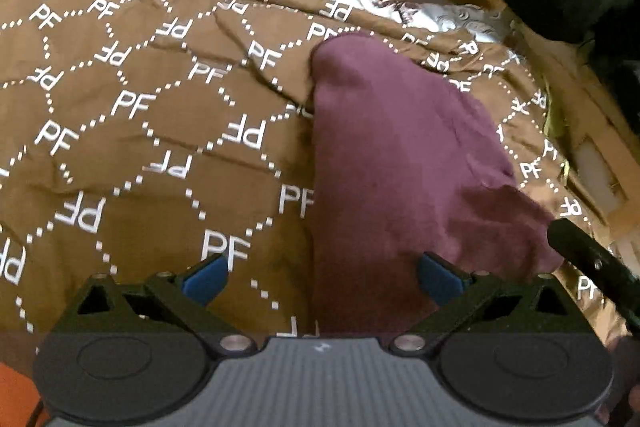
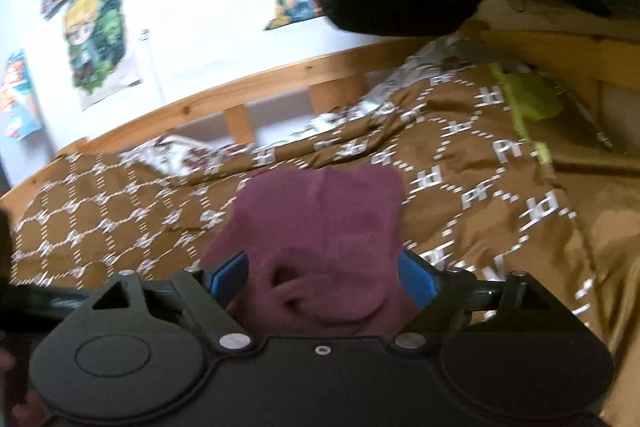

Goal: Fold small clothes

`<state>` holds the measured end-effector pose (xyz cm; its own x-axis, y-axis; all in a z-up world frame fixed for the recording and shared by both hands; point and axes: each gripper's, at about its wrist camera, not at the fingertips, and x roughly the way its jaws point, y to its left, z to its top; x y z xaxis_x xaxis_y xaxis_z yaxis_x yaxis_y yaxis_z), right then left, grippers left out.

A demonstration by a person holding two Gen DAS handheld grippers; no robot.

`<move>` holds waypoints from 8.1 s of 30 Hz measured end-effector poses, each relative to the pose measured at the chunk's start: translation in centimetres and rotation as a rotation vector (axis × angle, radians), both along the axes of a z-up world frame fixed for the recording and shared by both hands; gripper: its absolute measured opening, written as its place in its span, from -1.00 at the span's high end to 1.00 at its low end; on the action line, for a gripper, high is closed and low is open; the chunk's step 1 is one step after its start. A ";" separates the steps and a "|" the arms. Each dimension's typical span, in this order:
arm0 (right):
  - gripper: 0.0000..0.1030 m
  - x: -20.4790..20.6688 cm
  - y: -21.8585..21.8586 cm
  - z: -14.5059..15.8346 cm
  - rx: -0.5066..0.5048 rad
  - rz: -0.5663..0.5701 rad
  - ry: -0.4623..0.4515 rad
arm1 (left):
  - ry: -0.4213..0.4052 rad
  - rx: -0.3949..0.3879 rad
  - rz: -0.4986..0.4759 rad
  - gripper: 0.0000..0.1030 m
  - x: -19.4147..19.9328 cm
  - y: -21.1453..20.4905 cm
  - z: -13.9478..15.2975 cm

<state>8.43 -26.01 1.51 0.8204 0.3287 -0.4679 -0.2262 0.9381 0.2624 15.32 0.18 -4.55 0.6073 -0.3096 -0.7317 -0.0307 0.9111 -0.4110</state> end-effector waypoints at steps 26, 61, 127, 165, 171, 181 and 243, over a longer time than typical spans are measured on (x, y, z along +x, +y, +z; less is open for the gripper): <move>0.60 -1.1 0.6 -2.3 -0.244 0.188 0.244 | 0.021 0.054 -0.107 -0.99 -0.6 -2.2 -1.1; 0.72 1.5 -2.0 -3.1 -0.023 -0.005 0.079 | -0.030 0.018 -0.231 -0.99 -1.1 -3.8 -0.3; -0.89 5.4 -3.5 -7.1 0.045 0.004 0.053 | -0.096 -0.007 -0.117 -0.99 0.2 -1.9 1.1; 0.35 15.3 -2.2 -5.3 0.223 -0.037 0.320 | 0.030 -0.289 -0.281 -0.03 5.0 0.2 -2.8; 0.51 12.9 0.6 -2.2 0.066 0.003 0.179 | -0.042 -0.241 -0.301 0.28 4.0 0.7 -1.1; 0.57 10.2 7.1 3.3 -0.120 0.142 -0.144 | -0.250 -0.095 -0.217 0.28 2.5 4.2 3.1; -0.99 -8.2 8.0 5.2 -0.160 0.056 -0.221 | -0.403 0.327 0.085 -0.99 -13.5 6.7 8.2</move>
